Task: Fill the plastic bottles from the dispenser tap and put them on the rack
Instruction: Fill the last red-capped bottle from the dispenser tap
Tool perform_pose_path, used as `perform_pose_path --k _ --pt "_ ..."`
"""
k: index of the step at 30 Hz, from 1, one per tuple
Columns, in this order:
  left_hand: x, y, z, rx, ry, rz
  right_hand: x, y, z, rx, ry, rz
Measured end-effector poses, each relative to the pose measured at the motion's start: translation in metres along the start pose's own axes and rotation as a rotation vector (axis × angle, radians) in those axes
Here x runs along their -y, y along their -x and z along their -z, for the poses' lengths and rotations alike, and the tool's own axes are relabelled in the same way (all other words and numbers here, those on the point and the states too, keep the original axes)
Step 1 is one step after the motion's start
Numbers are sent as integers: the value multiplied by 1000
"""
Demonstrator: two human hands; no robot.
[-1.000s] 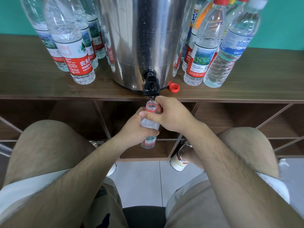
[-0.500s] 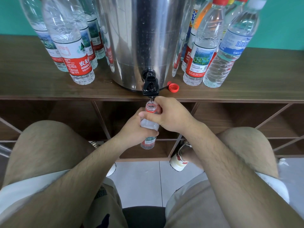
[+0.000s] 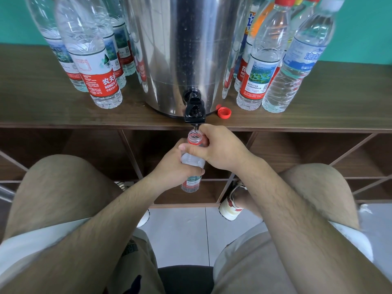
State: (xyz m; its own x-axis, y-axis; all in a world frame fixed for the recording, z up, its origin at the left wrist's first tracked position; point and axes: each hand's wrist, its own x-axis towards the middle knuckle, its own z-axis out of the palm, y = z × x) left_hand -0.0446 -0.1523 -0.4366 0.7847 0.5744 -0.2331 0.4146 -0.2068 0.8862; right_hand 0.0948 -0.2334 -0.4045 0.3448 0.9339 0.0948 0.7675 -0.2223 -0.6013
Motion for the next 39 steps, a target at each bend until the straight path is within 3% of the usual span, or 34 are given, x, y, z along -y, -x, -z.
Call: perform_pose_path --k 39 --pt "11 -7 -2 -17 -27 -21 0 0 -2 9 4 -6"
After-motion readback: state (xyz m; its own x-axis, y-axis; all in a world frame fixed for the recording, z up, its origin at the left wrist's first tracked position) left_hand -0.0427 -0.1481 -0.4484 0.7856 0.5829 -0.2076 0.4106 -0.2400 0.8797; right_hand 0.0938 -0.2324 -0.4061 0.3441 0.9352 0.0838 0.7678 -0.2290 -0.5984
